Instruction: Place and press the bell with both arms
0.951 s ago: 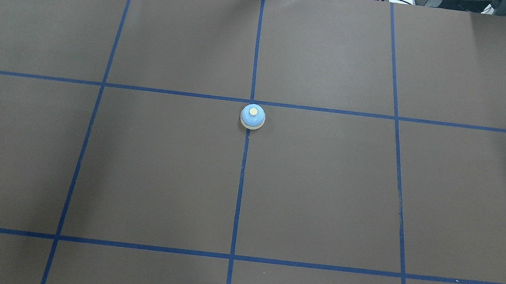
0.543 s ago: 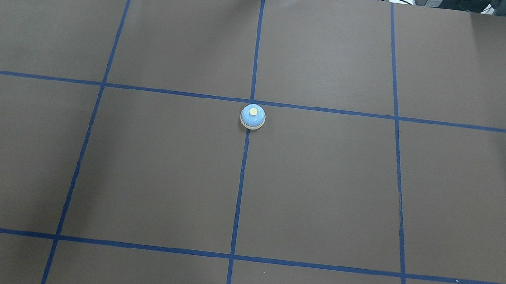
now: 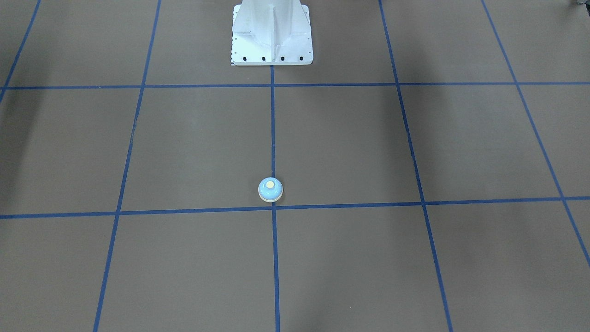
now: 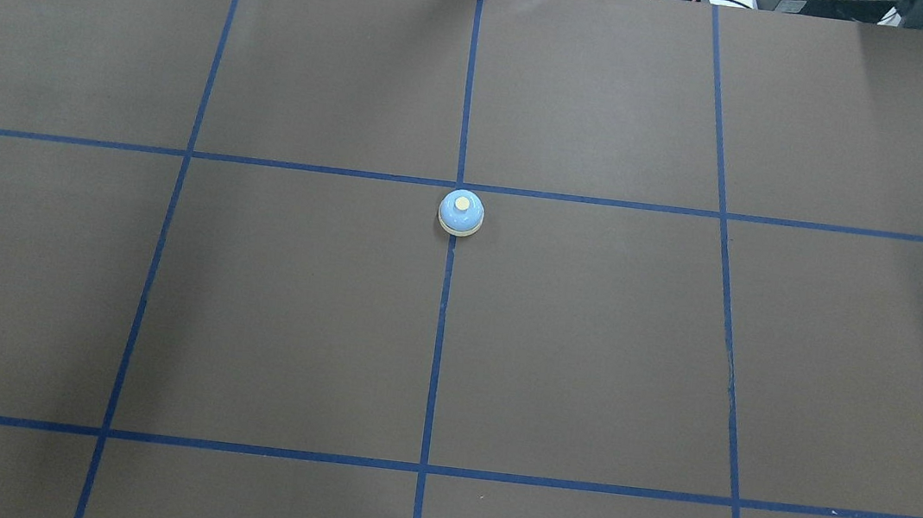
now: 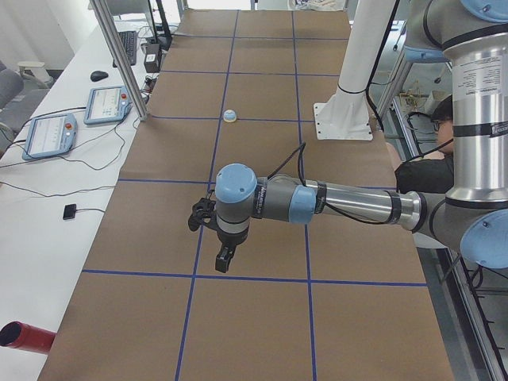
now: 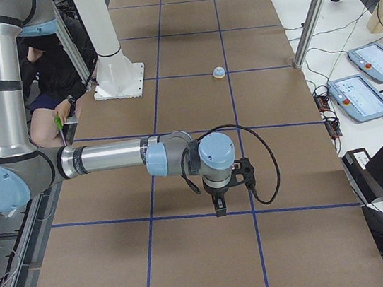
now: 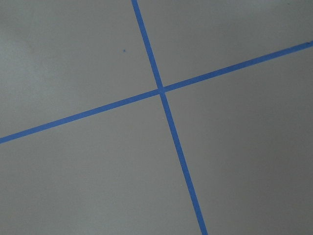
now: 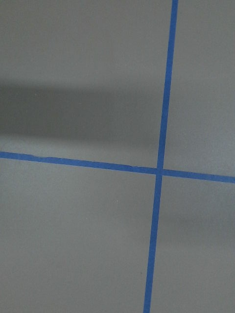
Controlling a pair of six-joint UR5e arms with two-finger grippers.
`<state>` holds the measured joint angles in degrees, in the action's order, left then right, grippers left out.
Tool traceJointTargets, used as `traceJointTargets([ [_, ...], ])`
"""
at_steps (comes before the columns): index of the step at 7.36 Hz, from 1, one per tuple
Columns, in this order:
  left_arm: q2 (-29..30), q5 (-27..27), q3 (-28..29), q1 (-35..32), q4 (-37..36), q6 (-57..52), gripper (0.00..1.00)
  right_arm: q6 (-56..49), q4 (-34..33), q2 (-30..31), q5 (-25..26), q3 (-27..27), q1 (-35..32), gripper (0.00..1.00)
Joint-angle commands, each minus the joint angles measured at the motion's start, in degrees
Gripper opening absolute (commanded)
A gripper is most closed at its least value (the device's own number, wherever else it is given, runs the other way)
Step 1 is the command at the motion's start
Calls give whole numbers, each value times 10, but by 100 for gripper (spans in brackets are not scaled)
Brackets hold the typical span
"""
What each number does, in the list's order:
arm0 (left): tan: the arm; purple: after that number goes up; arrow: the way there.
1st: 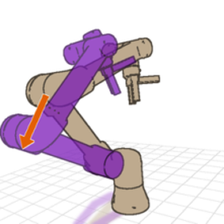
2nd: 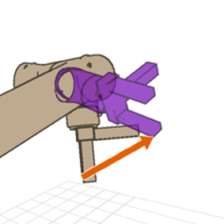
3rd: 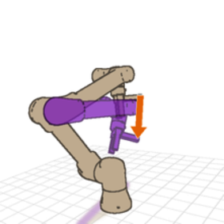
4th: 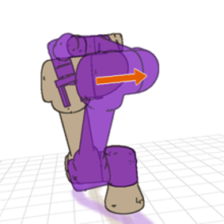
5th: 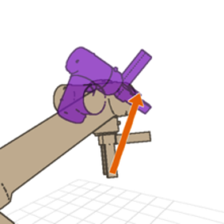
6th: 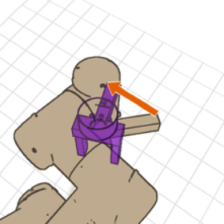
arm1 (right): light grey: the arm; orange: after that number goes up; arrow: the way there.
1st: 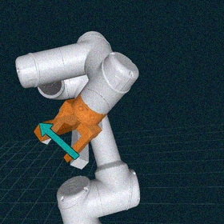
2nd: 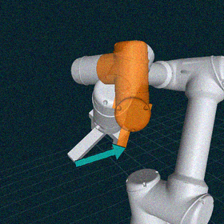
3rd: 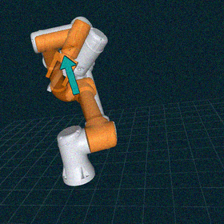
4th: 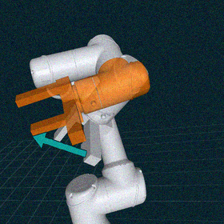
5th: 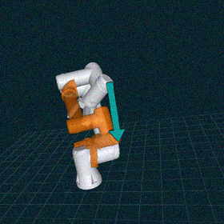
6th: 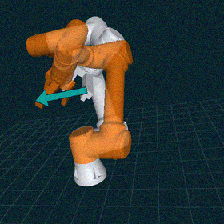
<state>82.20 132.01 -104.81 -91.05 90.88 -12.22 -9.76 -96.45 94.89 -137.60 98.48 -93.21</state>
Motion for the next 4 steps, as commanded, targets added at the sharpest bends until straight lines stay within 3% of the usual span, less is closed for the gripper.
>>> traceJointTargets([
  [1,1,0,2,0,0,0,100,-1,1,0,1,0,0,100],
  [4,-4,0,8,0,1,-3,100,0,0,0,1,0,0,100],
])
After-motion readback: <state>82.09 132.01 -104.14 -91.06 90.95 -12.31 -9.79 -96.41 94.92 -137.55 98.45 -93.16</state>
